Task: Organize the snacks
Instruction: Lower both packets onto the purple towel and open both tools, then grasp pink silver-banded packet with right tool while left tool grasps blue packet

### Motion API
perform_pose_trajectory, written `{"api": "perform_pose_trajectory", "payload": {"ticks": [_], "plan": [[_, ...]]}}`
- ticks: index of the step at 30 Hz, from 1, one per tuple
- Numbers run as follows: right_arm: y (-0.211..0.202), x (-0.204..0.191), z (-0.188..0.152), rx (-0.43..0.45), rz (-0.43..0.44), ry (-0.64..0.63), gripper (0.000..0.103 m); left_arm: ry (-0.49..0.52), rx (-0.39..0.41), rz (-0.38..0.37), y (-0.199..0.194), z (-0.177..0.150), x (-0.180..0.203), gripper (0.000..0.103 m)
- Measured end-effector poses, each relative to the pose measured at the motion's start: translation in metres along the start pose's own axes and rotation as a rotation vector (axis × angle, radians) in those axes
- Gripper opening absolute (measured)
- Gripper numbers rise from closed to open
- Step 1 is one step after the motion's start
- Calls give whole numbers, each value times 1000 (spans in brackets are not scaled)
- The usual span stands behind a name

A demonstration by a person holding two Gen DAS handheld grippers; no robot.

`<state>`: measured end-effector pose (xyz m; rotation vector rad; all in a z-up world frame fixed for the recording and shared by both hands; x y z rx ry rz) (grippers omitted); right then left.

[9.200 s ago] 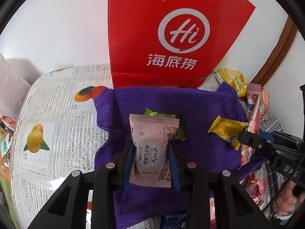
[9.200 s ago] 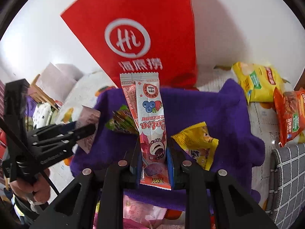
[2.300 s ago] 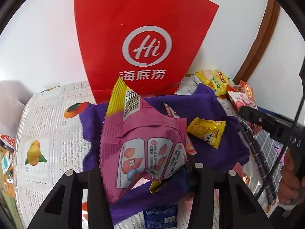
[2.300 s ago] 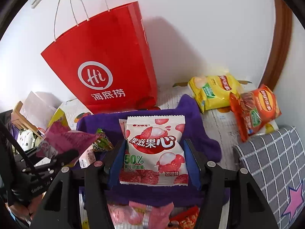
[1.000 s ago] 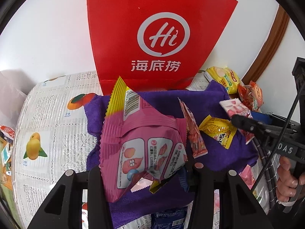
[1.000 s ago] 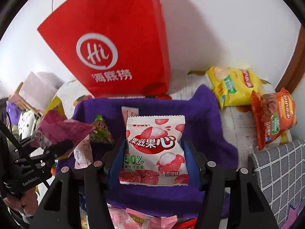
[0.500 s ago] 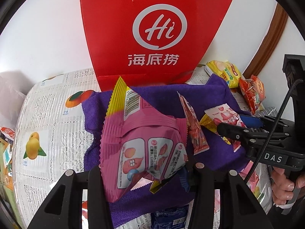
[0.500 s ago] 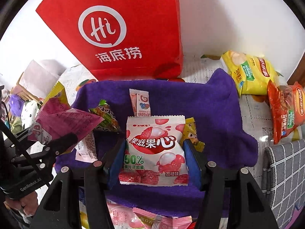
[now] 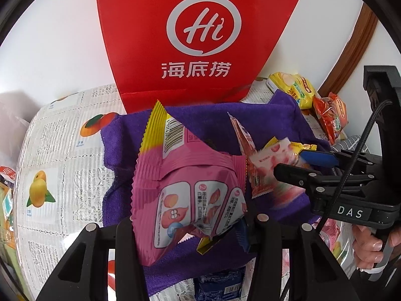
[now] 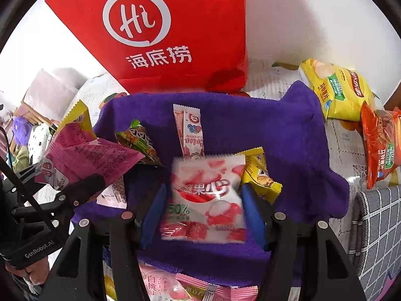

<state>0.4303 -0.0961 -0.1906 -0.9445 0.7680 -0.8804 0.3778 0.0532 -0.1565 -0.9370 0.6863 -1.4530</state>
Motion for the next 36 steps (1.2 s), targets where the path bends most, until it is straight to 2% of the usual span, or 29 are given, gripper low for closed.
{"api": "perform_pose_trajectory", "payload": {"ticks": [11, 15, 16, 17, 23, 25, 29, 33, 36], "plan": [[-26, 3, 4, 82, 28, 34, 63, 12, -38, -14, 9, -3, 6, 45], [-41, 4, 8, 130, 9, 34, 63, 13, -50, -57, 10, -3, 14, 54], [-44, 5, 9, 140, -2, 35, 63, 8, -55, -58, 10, -3, 15, 61], [-46, 5, 9, 143, -7, 32, 63, -1, -58, -53, 10, -3, 15, 62], [-69, 1, 5, 200, 10, 37, 63, -32, -56, -35, 3, -2, 13, 63], [-78, 1, -4, 228, -20, 29, 63, -35, -56, -29, 0, -4, 12, 63], [-88, 0, -37, 225, -121, -11, 63, -54, -58, 6, -11, -6, 10, 63], [-88, 5, -77, 202, -95, 36, 63, -43, -53, 33, -22, -9, 11, 64], [-83, 9, -101, 173, -91, 70, 62, -43, -64, 68, -25, -17, 7, 72]]}}
Point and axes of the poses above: each gripper's, at about its wrist camera, not at the fingertips, and y roughly the way its jaws point, x to its right, z to its top, the point moved 5 cm from there along y, roughly the way its jaws point, and after that the axes turned 5 degrees about -y, right-handed, at the moved point
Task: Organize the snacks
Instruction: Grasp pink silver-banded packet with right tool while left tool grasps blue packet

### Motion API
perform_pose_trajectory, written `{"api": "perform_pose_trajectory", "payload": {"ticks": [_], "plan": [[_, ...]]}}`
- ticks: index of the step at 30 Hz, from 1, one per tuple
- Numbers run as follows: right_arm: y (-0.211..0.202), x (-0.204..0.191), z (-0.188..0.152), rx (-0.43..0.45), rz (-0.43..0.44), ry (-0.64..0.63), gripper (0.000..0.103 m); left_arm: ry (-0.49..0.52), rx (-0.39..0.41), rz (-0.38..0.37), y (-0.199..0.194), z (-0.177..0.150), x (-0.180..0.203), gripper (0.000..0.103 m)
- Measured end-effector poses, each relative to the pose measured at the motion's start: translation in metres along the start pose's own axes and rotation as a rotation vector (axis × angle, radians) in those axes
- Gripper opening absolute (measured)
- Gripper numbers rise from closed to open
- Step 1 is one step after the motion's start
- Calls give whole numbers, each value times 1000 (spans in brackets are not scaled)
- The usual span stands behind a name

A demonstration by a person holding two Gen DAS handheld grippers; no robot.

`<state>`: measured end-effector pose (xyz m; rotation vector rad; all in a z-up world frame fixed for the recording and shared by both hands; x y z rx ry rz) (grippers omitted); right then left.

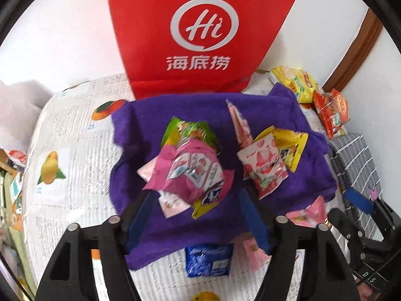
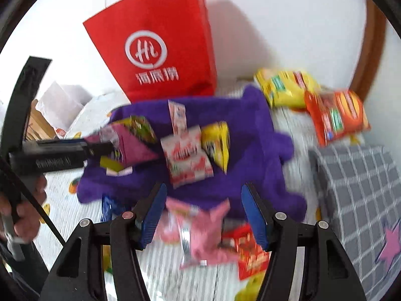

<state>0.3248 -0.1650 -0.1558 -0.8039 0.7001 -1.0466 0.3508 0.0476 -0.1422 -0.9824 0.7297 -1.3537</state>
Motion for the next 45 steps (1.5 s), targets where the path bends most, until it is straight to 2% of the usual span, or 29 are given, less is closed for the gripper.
{"api": "perform_pose_trajectory", "payload": {"ticks": [3, 6, 13, 14, 16, 17, 20, 24, 27, 29, 36, 40, 45], "plan": [[1, -2, -18, -20, -17, -4, 62, -13, -11, 15, -7, -8, -7, 72], [5, -7, -31, -30, -20, -8, 62, -16, 14, 38, -21, -14, -16, 72], [25, -14, -44, -53, -45, -18, 60, -43, 31, 14, -35, -42, -38, 73], [28, -14, -44, -46, -57, -23, 58, -43, 26, 6, -34, -47, -38, 73], [36, -15, -47, -34, -59, -34, 45, -49, 6, -30, -29, -59, -41, 73], [40, -15, -49, -38, -52, -31, 35, -51, 2, -35, -27, -62, -41, 73], [35, -18, -51, -23, -58, -57, 32, -65, -2, -38, -22, -75, -38, 71], [8, -23, -54, 36, -77, -90, 32, -45, -6, -55, -13, -92, -19, 71], [-5, -23, -61, 36, -75, -104, 33, -13, 0, -30, -2, -98, -8, 71], [-11, -21, -72, 31, -41, -98, 33, -2, -3, -20, 6, -100, -4, 72], [-3, -6, -102, 8, -28, -34, 33, 3, -13, -17, 30, -99, 8, 73], [-2, -5, -104, 35, -26, -11, 33, 17, -31, 32, 45, -100, 13, 73], [0, -6, -104, 27, -29, -16, 33, 31, 7, 50, 48, -100, 16, 73]]}}
Point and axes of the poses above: each gripper's, at about its wrist camera, not at the fingertips, and y roughly the way its jaws point, x to its right, z to its top, the point moved 5 cm from there along y, roughly the way its jaws point, and after that the axes turned 5 degrees about -y, right-handed, at the moved point
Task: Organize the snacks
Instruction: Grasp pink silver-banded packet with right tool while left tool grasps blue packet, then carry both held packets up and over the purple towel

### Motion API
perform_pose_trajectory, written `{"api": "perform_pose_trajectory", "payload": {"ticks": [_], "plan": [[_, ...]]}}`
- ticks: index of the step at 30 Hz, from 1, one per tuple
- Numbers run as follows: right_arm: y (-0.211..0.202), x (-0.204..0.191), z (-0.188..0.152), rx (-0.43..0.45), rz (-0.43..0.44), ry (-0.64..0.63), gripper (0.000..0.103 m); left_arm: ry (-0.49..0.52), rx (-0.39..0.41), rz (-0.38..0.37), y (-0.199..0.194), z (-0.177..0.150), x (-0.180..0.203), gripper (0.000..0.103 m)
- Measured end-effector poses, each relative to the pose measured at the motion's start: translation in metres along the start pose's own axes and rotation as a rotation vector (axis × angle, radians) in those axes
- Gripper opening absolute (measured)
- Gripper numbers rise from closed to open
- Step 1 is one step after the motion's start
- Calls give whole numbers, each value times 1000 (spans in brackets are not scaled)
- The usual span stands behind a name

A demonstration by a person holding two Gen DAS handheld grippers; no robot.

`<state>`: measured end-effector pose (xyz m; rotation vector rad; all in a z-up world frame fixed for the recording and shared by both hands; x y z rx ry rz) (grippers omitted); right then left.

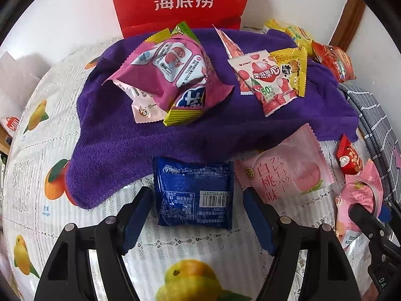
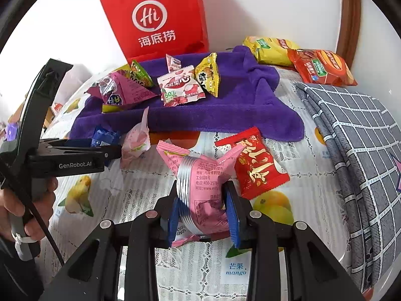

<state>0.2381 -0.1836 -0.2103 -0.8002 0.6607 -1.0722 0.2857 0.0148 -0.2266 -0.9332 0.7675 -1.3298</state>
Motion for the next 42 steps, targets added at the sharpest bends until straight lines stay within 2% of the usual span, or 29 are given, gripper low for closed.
{"api": "perform_pose_trajectory", "payload": {"ticks": [2, 3, 6, 13, 19, 22, 27, 29, 33, 37, 42], "plan": [[0, 1, 0, -4, 2, 6, 33, 15, 14, 1, -2, -1, 1, 67], [0, 2, 0, -5, 3, 9, 33, 23, 18, 20, -3, -2, 1, 58], [-1, 3, 0, -18, -3, 20, 33, 26, 8, 5, -4, -2, 2, 51], [-19, -4, 8, -20, 6, 20, 32, 15, -26, -44, -19, -19, -2, 47], [-46, -3, 37, 37, 25, 52, 32, -9, 28, -61, -63, -20, -21, 47], [-59, 0, 58, 58, 40, 72, 32, -17, 79, -52, -90, -5, -30, 48], [-75, 6, 102, 91, 45, 77, 32, -25, 134, -23, -112, 25, -43, 48], [-77, 8, 119, 103, 35, 70, 32, -39, 147, -16, -114, 43, -48, 48], [-73, 12, 146, 101, 90, 114, 32, -71, 162, -21, -118, 69, -58, 48], [-71, 12, 176, 143, 93, 101, 32, -75, 184, -5, -117, 92, -61, 48], [-53, 5, 201, 130, 123, 75, 32, -77, 194, 10, -105, 117, -65, 49]]}}
Point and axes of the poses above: each gripper's, at about its wrist camera, not at the fingertips, and y roughly the way its jaws point, x to its right, z to its top, the point moved 5 cm from there along y, roughly the way its jaws point, and after that the axes turned 5 degrees about -y, right-handed, at the moved point
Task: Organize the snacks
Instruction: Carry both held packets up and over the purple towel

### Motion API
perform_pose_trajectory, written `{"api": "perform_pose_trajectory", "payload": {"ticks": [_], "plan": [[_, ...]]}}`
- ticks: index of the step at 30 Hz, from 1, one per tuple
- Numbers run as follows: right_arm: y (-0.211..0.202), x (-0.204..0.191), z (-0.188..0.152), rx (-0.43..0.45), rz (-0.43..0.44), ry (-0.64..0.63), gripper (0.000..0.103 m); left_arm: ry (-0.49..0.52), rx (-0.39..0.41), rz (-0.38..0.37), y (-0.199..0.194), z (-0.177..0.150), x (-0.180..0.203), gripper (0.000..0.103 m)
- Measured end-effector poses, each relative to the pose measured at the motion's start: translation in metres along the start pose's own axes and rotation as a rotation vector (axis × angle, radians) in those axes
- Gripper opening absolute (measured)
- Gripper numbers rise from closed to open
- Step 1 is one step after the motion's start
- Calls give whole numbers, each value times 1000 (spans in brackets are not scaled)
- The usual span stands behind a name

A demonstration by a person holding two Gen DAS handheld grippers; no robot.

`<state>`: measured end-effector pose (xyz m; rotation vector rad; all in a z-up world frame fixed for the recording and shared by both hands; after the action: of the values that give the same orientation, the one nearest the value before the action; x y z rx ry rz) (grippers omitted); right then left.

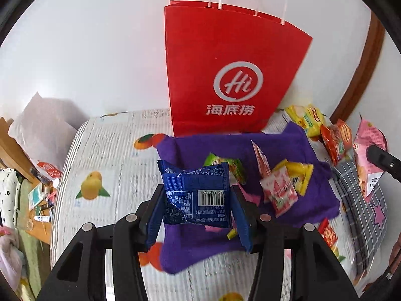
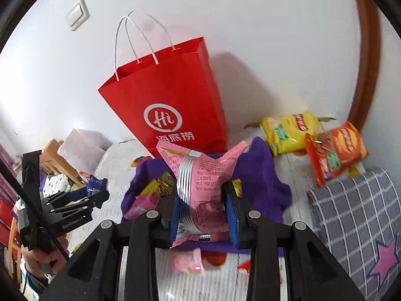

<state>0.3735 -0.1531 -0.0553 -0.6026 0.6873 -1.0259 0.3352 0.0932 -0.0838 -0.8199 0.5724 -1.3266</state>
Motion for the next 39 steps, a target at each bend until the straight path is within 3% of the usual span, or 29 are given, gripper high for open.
{"api": "perform_pose_trajectory", "payload": {"ticks": [6, 15, 24, 39], "plan": [[30, -14, 12, -13, 41, -11, 32, 7, -14, -12, 26, 7, 3, 49], [77, -24, -1, -97, 54, -21, 32, -27, -45, -11, 57, 3, -10, 49], [78, -25, -4, -102, 41, -55, 32, -21, -30, -68, 44, 4, -4, 49], [80, -23, -9, -116, 30, -61, 32, -32, -65, -55, 60, -5, -1, 51]]}}
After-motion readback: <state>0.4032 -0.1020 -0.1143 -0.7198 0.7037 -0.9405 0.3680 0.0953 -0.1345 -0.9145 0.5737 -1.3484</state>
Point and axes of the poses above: each gripper's, at about its wrist camera, not at the fingertips, and y roughly the way its jaws point, x to its right, z to its top, the point moved 5 cm from there along y, roughly the way its jaws point, and after that the axes turned 5 degrees about -y, right-handed, at the moved point
